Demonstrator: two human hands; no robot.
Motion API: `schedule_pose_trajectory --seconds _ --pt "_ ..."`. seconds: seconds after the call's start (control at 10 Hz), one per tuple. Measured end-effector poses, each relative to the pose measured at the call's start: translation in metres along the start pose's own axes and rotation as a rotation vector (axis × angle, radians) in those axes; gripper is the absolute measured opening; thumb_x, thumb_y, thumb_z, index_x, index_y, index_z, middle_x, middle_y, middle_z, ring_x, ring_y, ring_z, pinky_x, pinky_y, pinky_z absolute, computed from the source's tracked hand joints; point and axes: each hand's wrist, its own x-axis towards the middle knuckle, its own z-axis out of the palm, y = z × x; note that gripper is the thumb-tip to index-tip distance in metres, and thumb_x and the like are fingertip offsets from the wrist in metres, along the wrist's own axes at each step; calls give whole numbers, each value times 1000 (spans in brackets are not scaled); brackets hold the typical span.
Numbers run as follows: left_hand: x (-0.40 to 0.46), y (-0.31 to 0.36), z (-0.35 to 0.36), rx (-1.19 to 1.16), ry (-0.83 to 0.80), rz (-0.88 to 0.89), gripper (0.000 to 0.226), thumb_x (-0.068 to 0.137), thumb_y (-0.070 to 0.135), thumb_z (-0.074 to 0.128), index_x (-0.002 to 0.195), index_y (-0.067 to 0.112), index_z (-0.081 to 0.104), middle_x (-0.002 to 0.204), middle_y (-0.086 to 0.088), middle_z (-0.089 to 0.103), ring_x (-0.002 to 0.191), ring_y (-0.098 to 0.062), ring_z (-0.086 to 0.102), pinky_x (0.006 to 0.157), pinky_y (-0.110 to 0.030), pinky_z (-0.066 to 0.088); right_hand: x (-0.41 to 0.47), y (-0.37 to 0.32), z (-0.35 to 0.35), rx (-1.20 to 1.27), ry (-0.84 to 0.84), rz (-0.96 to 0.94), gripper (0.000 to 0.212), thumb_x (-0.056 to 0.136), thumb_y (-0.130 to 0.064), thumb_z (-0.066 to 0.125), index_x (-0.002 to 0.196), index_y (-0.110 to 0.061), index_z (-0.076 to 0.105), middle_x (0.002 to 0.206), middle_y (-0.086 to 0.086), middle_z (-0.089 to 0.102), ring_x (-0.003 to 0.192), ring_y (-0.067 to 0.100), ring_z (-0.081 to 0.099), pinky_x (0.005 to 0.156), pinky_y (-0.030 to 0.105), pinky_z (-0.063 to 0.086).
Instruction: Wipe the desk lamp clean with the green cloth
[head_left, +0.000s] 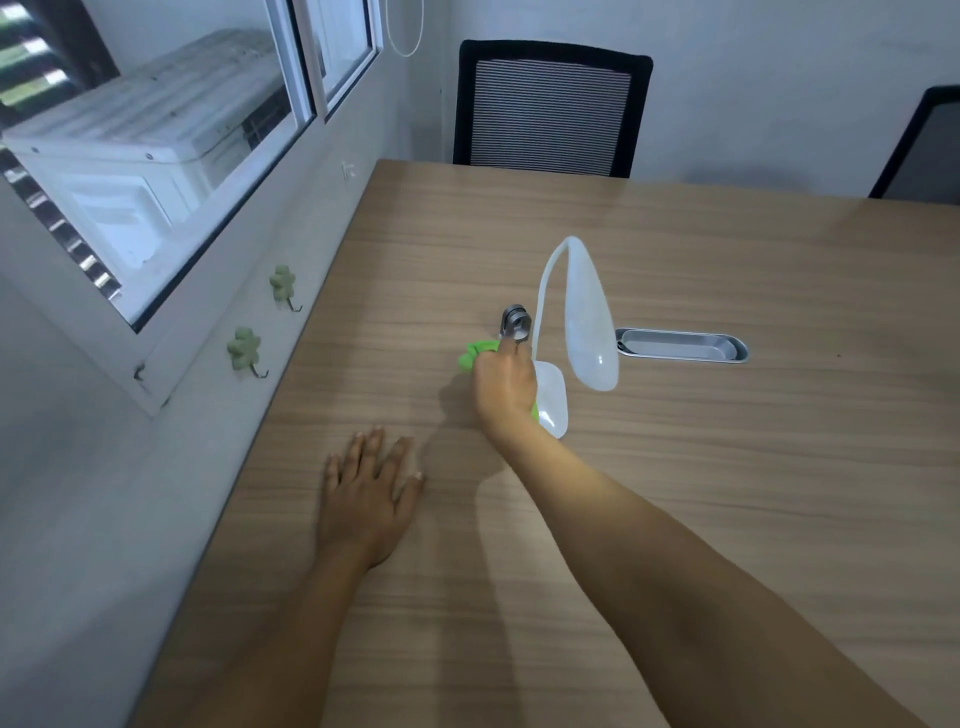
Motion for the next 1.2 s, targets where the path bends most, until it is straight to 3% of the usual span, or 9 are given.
schedule_pose_trajectory --seconds 0.1,0.3,0.4,0.5,0.7,0.8,0.9,1.0,1.2 --pt "0 0 0 6 16 -2 71 81 61 10 147 38 24 160 1 20 149 -20 12 120 -46 9 -7 0 9 1 -57 -8 30 92 7 40 116 6 59 129 21 49 124 36 41 96 38 42" --pt "0 0 0 -9 6 4 67 84 61 14 147 39 22 161 0 19 150 -21 10 120 -46 7 0 -9 3 96 111 -83 32 85 4 44 107 -1 67 108 17 65 111 34 49 91 37 40" --pt "-1 0 0 -13 12 5 66 85 60 17 146 39 24 160 0 21 149 -21 12 120 -46 8 14 -15 -3 132 209 -125 36 75 7 50 100 -6 73 91 17 69 97 37 55 77 38 44" --pt "-1 2 1 -24 26 6 64 85 59 20 146 39 25 160 0 23 149 -22 15 120 -46 9 23 -22 3 109 278 -190 28 55 2 59 69 -14 78 62 9 70 62 33 62 59 31 50" --pt "0 0 2 -15 5 -2 63 86 57 18 147 40 17 161 2 15 149 -20 9 121 -46 6 28 -31 44 35 42 -291 22 36 -16 83 55 -21 74 46 0 65 43 23 61 47 16 47" --pt "1 2 0 -26 23 -8 63 85 58 18 146 41 22 161 2 18 149 -19 11 121 -46 7 25 -29 64 62 34 -350 16 45 -5 75 58 -15 74 49 7 66 44 27 64 44 19 49" --pt "0 1 1 -29 22 -3 63 86 58 20 146 41 24 161 3 18 150 -18 9 120 -45 6 23 -21 79 54 -84 -427 31 77 1 54 104 -1 68 106 24 69 101 37 64 91 38 49" --pt "0 0 1 -23 24 -4 63 86 59 21 146 39 25 161 2 19 149 -19 11 120 -46 7 14 -11 85 31 -265 -391 49 95 -18 45 141 -4 36 152 17 33 142 30 27 117 40 20" --pt "0 -1 3 -5 46 -2 62 87 58 23 145 39 26 160 2 21 149 -19 13 119 -46 9 3 -6 85 135 -231 -380 58 101 -31 32 150 -8 13 160 11 8 148 24 3 121 40 2"
